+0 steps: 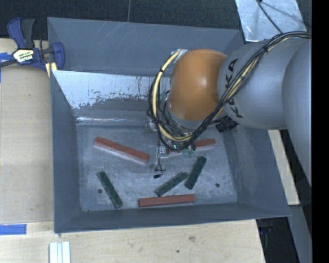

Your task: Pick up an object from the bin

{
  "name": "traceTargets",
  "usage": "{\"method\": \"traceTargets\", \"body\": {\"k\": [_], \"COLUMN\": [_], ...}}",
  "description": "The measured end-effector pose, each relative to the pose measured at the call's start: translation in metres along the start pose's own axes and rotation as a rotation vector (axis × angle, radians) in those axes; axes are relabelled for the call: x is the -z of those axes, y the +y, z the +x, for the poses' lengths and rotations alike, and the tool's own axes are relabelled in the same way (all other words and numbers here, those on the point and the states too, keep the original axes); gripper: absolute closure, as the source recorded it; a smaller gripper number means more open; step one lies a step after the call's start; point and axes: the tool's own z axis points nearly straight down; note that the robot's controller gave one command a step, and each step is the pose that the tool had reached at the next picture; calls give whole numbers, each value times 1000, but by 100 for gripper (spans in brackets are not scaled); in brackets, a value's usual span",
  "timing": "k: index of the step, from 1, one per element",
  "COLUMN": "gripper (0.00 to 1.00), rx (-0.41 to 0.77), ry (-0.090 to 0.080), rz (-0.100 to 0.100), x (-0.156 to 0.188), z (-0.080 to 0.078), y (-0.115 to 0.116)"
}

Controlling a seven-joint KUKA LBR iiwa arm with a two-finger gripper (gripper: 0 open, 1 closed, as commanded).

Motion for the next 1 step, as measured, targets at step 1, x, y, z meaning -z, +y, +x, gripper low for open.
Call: {"method": "traceTargets", "body": {"k": [1], "gripper": [0], "rx": [246], "ry": [-3], "rz": [0], "x": [-62], "z": [-18], "y": [33]}}
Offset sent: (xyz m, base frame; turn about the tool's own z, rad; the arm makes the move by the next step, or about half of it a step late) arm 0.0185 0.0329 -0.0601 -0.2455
